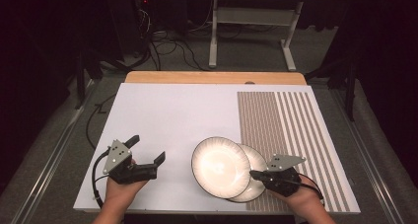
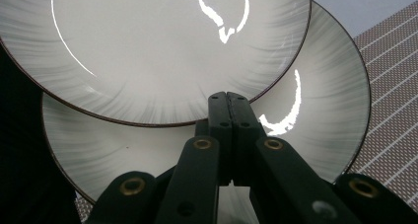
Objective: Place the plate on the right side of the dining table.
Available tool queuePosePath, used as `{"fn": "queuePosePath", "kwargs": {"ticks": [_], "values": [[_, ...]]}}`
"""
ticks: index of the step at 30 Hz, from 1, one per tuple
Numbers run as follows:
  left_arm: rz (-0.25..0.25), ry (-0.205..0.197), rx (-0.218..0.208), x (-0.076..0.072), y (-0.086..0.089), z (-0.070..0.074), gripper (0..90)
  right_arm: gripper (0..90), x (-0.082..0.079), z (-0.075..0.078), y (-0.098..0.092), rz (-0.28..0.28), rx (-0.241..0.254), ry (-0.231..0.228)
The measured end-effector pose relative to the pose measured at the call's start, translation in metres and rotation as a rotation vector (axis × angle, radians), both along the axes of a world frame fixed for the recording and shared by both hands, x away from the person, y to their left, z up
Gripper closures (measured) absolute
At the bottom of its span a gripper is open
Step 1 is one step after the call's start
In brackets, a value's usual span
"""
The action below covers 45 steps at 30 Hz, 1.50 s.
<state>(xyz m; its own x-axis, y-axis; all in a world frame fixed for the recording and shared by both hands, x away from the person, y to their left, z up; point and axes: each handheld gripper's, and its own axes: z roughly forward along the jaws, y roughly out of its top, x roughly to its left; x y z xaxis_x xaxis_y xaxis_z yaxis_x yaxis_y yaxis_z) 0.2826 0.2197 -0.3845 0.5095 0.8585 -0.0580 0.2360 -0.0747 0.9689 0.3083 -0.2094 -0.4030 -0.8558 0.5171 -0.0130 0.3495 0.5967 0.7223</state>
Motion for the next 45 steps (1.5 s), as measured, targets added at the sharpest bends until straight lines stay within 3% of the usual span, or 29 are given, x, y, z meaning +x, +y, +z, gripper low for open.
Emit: {"fn": "queuePosePath", "kwargs": {"ticks": [12, 20, 32, 45], "values": [[-0.077, 0.017, -0.001, -0.001, -0.03, 0.006, 0.0, 90.0, 0.0, 0.0, 0.001, -0.003, -0.001, -0.001], [-0.148, 0.069, 0.017, 0.002, -0.059, 0.004, 0.0, 90.0, 0.0, 0.0, 0.0, -0.007, -0.008, -0.003], [-0.241, 0.188, 0.058, 0.012, -0.095, -0.009, 0.3, 90.0, 0.0, 0.0, 0.0, -0.009, -0.01, -0.004], [-0.315, 0.322, 0.027, 0.019, -0.109, -0.022, 2.9, 90.0, 0.0, 0.0, 0.001, -0.008, -0.009, -0.007]]}}
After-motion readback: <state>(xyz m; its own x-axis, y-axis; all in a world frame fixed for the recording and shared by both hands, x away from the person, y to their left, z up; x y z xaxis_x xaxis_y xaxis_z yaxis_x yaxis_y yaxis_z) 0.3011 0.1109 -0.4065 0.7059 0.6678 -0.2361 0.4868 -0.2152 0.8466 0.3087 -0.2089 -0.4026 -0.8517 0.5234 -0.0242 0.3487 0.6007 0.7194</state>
